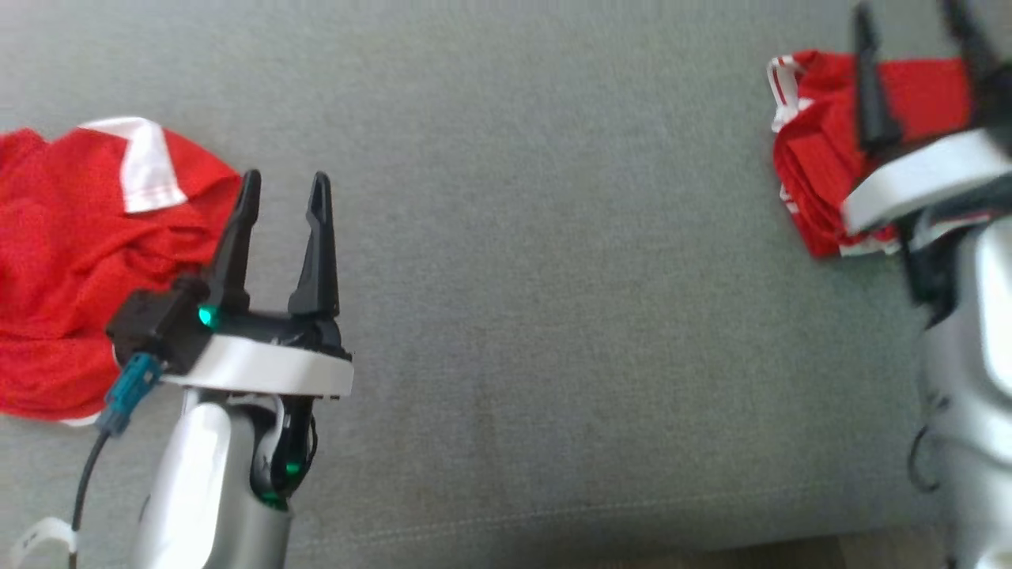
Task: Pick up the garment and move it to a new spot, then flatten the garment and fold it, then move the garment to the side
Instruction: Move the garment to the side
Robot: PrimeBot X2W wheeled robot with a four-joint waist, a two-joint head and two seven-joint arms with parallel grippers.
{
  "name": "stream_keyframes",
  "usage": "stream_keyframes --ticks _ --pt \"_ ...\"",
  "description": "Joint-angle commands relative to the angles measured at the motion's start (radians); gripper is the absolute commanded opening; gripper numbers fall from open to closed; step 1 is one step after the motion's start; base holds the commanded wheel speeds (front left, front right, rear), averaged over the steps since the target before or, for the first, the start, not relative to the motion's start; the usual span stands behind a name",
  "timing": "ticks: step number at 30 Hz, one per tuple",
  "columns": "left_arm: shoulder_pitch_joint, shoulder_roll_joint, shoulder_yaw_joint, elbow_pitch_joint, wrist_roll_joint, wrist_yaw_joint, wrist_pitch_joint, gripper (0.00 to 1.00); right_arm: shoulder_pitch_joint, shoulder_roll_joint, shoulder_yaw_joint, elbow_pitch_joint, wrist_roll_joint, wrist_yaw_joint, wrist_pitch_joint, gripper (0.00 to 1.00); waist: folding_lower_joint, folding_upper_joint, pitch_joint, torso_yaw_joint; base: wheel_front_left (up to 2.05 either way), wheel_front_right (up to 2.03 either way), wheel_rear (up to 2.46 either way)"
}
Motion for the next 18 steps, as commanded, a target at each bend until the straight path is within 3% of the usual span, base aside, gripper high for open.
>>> stream_keyframes --ticks 1,9,18 --pt "-0.008 0.008 0.026 -0.033 -0.006 0.007 -0.005 1.0 0.013 0.016 0.024 -0.048 0.011 -0.001 -0.01 1.0 0.0 0.0 -0.04 0.024 0.0 0.0 0.0" --pt "0.047 0.008 0.007 -0.034 -0.025 0.027 -0.005 1.0 0.166 0.093 0.041 -0.098 0.036 -0.001 -0.033 1.0 0.0 0.0 -0.107 0.047 0.0 0.0 0.0" --pt "0.113 0.008 -0.011 -0.025 -0.027 0.036 -0.005 1.0 0.302 0.13 0.035 -0.108 0.038 -0.001 -0.067 1.0 0.0 0.0 -0.15 0.059 0.0 0.0 0.0"
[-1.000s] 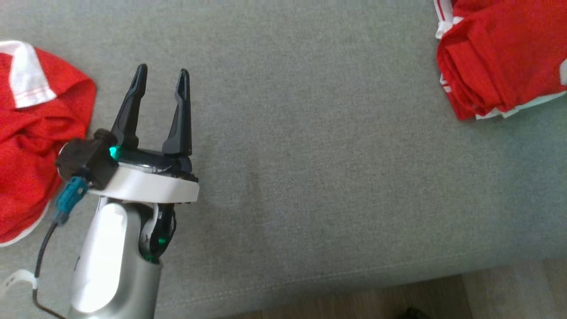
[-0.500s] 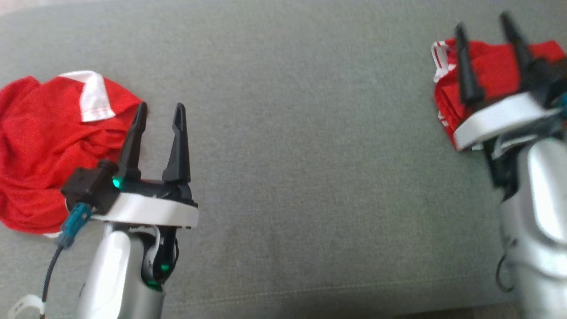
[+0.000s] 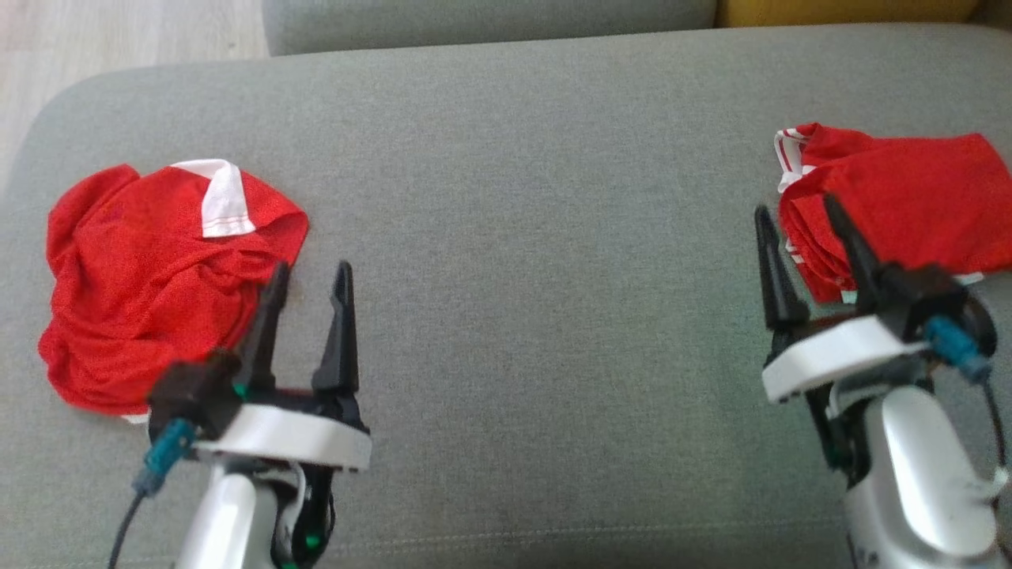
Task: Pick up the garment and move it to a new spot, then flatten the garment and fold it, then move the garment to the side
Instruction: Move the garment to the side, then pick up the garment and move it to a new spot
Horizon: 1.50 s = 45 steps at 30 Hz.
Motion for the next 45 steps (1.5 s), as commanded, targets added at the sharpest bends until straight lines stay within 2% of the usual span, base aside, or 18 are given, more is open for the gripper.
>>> stream_keyframes --ticks 1,9,19,45 --pt "-0.012 0.007 0.022 -0.028 -0.001 0.004 -0.005 1.0 -0.007 0.013 0.018 -0.042 0.005 -0.001 -0.015 1.0 0.0001 0.0 -0.007 0.002 0.0 0.0 0.0" --pt "0.056 0.007 0.013 -0.021 0.006 0.012 -0.005 1.0 0.087 0.032 0.015 -0.046 -0.01 -0.001 -0.068 1.0 0.0001 0.0 -0.039 0.014 0.0 0.0 0.0" --pt "0.077 0.007 0.019 -0.07 -0.005 0.047 -0.005 1.0 0.135 0.038 0.004 -0.057 0.007 -0.001 -0.106 1.0 0.0001 0.0 -0.05 0.019 0.0 0.0 0.0" --pt "0.062 0.007 0.032 -0.067 -0.001 0.046 -0.005 1.0 0.127 0.038 0.0 -0.047 0.028 -0.001 -0.115 1.0 0.0001 0.0 -0.044 0.015 0.0 0.0 0.0"
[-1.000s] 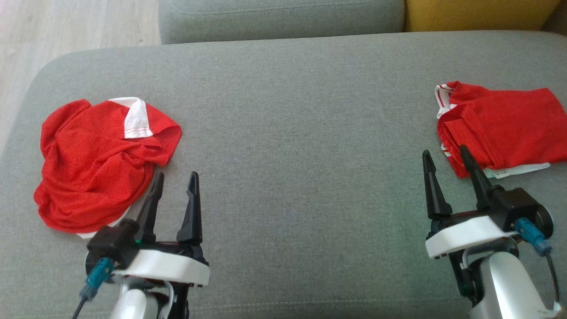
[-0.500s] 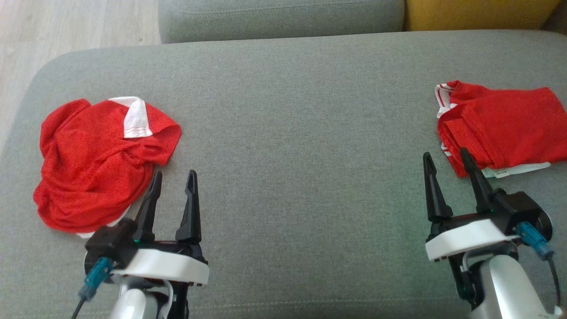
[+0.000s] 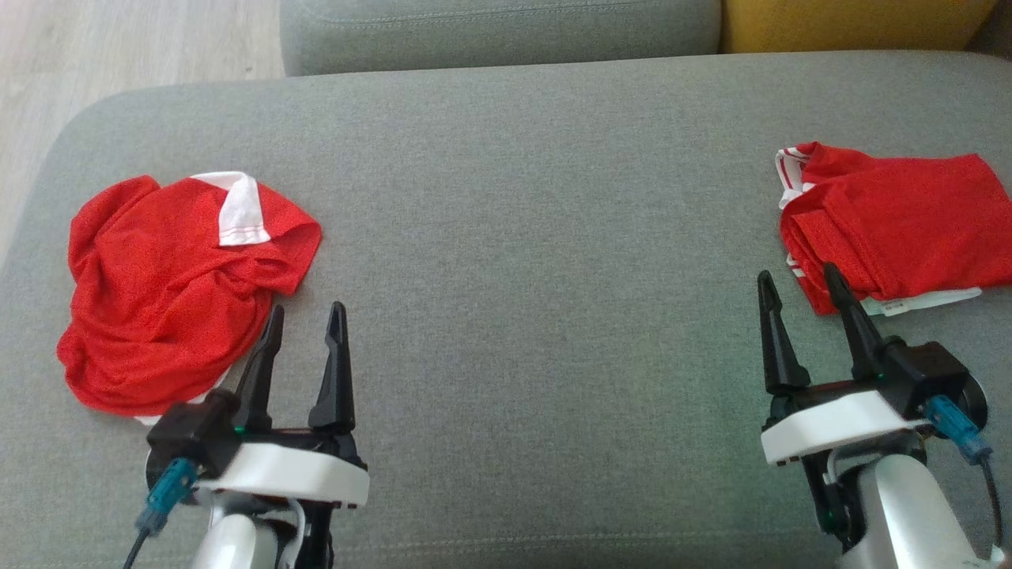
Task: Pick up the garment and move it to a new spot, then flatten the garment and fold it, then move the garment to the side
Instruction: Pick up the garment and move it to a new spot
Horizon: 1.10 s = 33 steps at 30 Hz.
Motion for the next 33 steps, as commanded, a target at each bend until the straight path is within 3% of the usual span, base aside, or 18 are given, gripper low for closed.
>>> stream_keyframes --ticks 1,14,33 --pt "-0.04 0.005 0.035 -0.034 -0.001 0.002 -0.005 1.0 -0.032 0.002 0.022 -0.027 0.008 -0.001 -0.012 1.0 0.0 0.0 0.0 0.0 0.0 0.0 0.0" --pt "-0.052 0.005 0.054 -0.041 -0.002 0.007 -0.005 1.0 -0.036 0.002 0.055 -0.037 0.009 -0.001 0.001 1.0 0.0 0.0 0.006 0.047 0.0 0.0 0.0" --pt "-0.023 0.005 0.112 -0.062 -0.012 0.018 -0.005 1.0 -0.027 0.002 0.106 -0.057 -0.005 -0.001 0.031 1.0 0.0 0.0 -0.004 0.312 0.0 0.0 0.0"
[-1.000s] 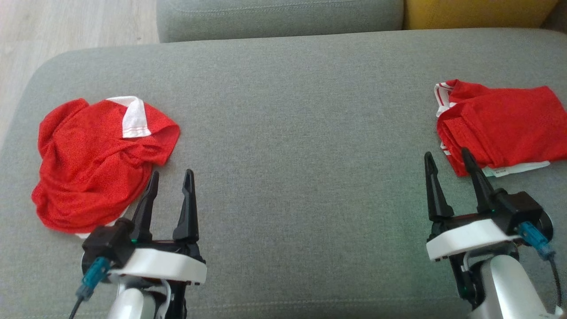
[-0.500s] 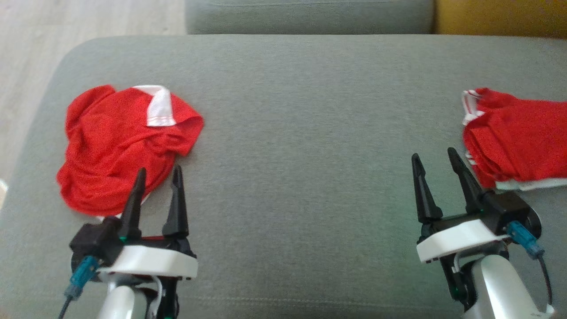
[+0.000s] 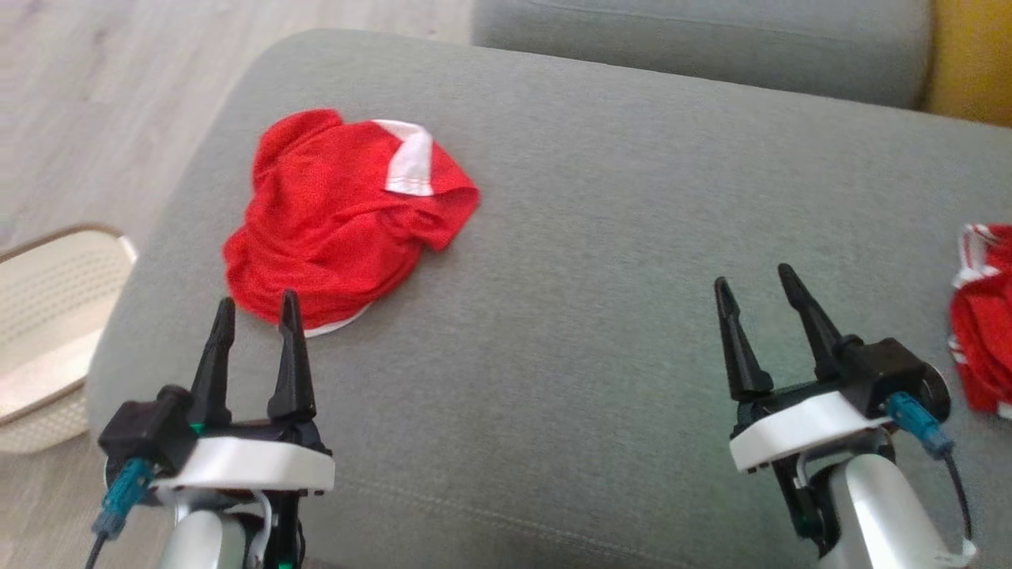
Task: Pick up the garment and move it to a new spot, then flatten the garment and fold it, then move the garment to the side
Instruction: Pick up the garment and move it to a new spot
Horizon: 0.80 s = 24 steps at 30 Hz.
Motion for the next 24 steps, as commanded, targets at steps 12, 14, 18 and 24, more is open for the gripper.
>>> stream_keyframes --ticks 12,14,18,24 --pt "-0.003 0.006 0.052 -0.056 -0.014 0.02 -0.005 1.0 -0.012 0.001 0.062 -0.036 0.01 -0.001 0.007 1.0 0.0 0.0 -0.024 0.137 0.0 0.0 0.0" --pt "-0.001 0.006 0.071 -0.058 -0.015 0.026 -0.005 1.0 -0.011 0.001 0.069 -0.033 0.009 -0.001 0.009 1.0 0.0 0.0 -0.025 0.143 0.0 0.0 0.0" --pt "-0.001 0.006 0.115 -0.054 -0.012 0.021 -0.005 1.0 -0.007 0.001 0.075 -0.027 0.011 -0.001 0.006 1.0 0.0 0.0 -0.032 0.148 0.0 0.0 0.0" --pt "0.002 0.006 0.134 -0.047 0.005 -0.001 -0.005 1.0 -0.008 0.001 0.088 -0.018 0.017 -0.001 0.001 1.0 0.0 0.0 -0.035 0.135 0.0 0.0 0.0"
